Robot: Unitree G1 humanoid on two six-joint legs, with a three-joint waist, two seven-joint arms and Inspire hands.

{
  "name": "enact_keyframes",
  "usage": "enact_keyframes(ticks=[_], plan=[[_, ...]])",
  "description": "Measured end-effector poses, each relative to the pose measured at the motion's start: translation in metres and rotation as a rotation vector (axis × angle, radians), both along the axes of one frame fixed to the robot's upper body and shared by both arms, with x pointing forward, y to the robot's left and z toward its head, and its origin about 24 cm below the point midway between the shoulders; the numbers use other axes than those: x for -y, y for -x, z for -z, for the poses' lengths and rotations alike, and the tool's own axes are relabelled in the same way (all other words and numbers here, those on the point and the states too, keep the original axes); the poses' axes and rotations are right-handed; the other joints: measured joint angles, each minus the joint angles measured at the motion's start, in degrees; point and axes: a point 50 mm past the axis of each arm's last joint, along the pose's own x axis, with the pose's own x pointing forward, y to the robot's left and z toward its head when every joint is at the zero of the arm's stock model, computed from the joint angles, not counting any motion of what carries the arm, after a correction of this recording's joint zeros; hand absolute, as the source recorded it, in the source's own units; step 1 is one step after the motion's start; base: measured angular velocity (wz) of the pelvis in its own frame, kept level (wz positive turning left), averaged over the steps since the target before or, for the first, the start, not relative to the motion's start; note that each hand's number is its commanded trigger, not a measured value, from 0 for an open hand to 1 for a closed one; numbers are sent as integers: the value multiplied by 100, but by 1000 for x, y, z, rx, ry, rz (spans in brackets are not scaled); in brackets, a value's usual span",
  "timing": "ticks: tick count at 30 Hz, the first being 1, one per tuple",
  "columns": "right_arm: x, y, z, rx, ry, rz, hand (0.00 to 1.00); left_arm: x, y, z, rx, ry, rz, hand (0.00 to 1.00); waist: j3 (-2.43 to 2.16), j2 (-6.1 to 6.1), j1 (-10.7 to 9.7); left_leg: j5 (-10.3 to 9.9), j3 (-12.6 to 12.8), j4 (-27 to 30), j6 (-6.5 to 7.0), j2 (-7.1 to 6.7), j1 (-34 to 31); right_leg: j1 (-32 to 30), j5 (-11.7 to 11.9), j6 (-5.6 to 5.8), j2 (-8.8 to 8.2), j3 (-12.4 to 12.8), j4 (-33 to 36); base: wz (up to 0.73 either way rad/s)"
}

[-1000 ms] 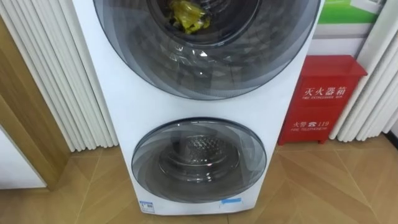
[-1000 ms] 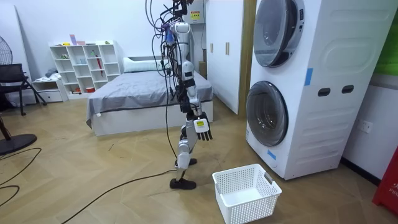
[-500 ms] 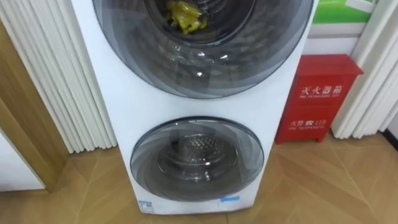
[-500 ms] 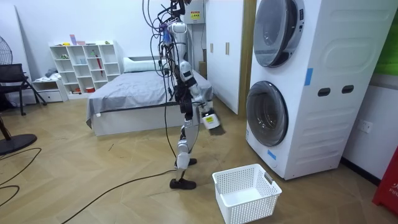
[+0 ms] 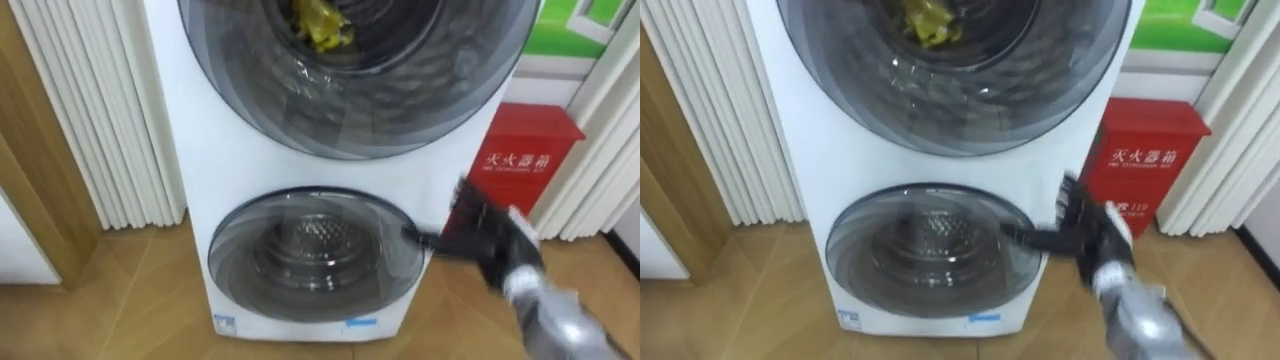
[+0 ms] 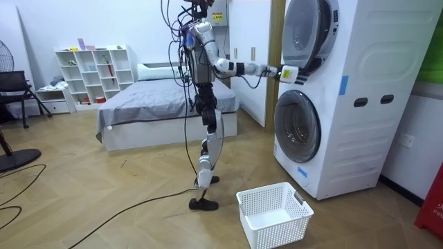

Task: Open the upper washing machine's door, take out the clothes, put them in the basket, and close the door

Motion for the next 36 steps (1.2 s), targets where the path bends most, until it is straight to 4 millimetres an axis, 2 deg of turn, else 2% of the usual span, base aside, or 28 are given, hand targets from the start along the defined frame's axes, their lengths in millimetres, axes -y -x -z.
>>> enact_keyframes(ticks=[2,5,12,14,17,19,20,21,22,23,24,25,26,28,31,36], plan=[[2,-8,-18,52,24,5,0,-1,0,0,2,-2,-5,0,-18,44,69,0,-3,-13,0,0,19,8,0,0,0,-5,-6,0],[7,-14,-32,83,48,39,0,-1,0,0,2,-15,-6,0,-29,67,161,3,-13,-46,-1,4,24,-31,-3,4,2,-42,-6,1],[19,-22,-57,123,57,85,0,-4,8,-2,-26,-46,0,0,-59,7,188,19,-106,-137,2,8,-44,-173,-3,5,4,-128,50,1],[22,-24,-66,141,40,109,0,-6,9,-3,-21,-54,2,0,-54,-41,189,48,-230,-238,-4,15,12,-188,-3,5,17,-151,139,-2],[26,-24,-68,144,49,146,0,-10,7,-5,-12,-64,8,0,-33,-152,193,85,-362,-299,-6,23,87,-220,-4,6,22,-152,293,6],[26,-24,-70,148,51,160,0,-9,7,-5,-11,-64,12,0,-35,-182,200,86,-433,-306,-5,41,98,-294,-5,8,23,-162,422,-5],[26,-25,-71,151,52,169,0,-9,6,-5,-11,-64,21,0,-31,-172,210,102,-656,-333,3,83,135,-451,-29,18,24,-177,749,-17],[26,-25,-71,152,51,170,0,-10,5,-5,-9,-67,29,0,-22,-159,211,108,-841,-332,3,147,151,-589,-173,16,50,-130,882,-35],[25,-27,-75,162,51,168,0,-17,0,-7,3,-84,37,0,-3,-187,231,106,-1277,-322,-5,184,116,-849,-255,-122,243,154,538,-51],[20,-30,-86,199,53,148,0,-22,3,-9,-7,-106,46,0,-30,-270,234,59,-1430,-323,-94,226,24,-1068,341,-409,397,258,-6,-30],[19,-29,-91,220,50,148,0,-23,2,-9,-14,-114,53,0,-33,-217,153,39,-1438,-349,-172,274,-11,-1029,396,-345,406,73,54,15],[19,-29,-100,250,44,155,0,-24,1,-10,-13,-119,62,0,-32,-193,26,80,-1161,-454,-242,320,41,-978,408,-349,412,-78,60,38],[19,-30,-107,269,40,160,0,-23,-2,-10,-5,-118,69,0,-24,-168,35,117,-810,-515,-249,331,144,-906,407,-350,434,-57,86,26],[16,-33,-115,289,30,153,0,-23,-5,-11,10,-123,74,0,-17,-168,52,134,-645,-521,-242,353,233,-809,403,-348,460,-48,80,6],[15,-33,-113,283,33,156,0,-22,-6,-11,16,-126,74,0,2,-211,51,133,-638,-518,-242,330,247,-798,400,-343,480,-67,63,-2],[13,-31,-116,289,59,151,0,-25,-1,-11,-1,-131,66,0,5,-205,78,133,-546,-523,-241,309,279,-798,398,-341,479,1,75,-7]])
